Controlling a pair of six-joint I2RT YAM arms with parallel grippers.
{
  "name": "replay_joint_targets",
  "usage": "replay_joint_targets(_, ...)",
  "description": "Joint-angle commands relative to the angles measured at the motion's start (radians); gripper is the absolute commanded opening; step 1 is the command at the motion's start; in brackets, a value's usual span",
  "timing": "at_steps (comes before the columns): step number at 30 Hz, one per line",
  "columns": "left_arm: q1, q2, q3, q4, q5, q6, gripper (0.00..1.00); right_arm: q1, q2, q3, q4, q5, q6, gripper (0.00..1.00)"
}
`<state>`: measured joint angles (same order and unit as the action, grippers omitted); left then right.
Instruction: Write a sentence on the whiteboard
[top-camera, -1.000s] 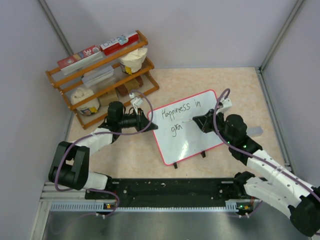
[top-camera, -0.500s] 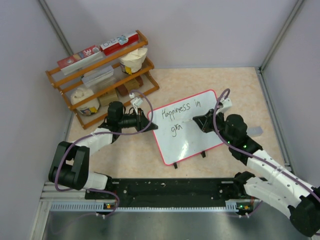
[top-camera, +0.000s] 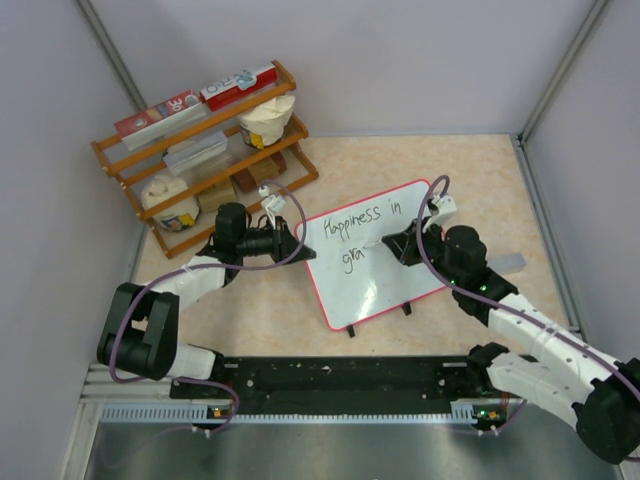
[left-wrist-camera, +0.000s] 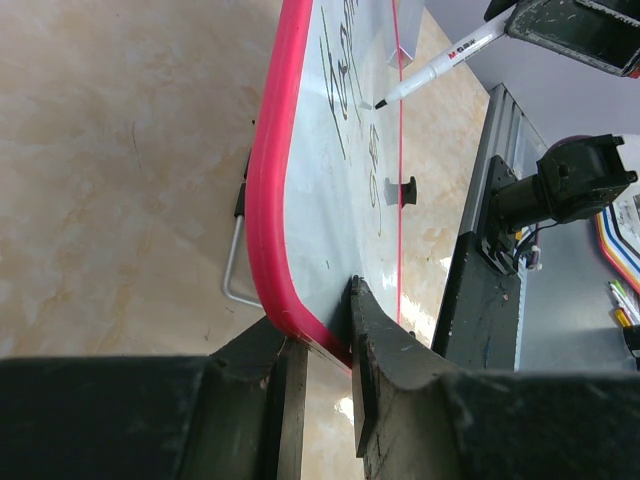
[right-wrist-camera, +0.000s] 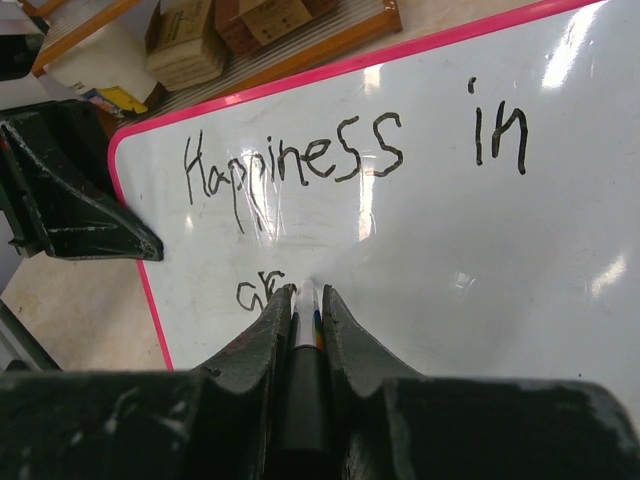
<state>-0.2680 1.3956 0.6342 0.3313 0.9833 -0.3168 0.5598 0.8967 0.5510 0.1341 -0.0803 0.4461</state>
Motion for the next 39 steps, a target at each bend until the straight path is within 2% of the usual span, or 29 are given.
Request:
replay_joint_targets(1, -0.025, 0.014, -0.021, -0.046, -0.051, 0.156, 0.00, -0.012, 0.014, 0.035, 0.055, -0.010, -0.007, 0.00)
replay_joint_targets(26, -0.027, 0.014, -0.022, -0.044, -0.052, 0.156, 0.00, -0.031, -0.025, -0.002, -0.033, 0.077, -0.044, 0.00)
replay_joint_targets(39, -0.027, 0.014, -0.021, -0.044, -0.049, 0.154, 0.00, -0.029, -0.047, 0.038, 0.027, 0.053, -0.006, 0.00)
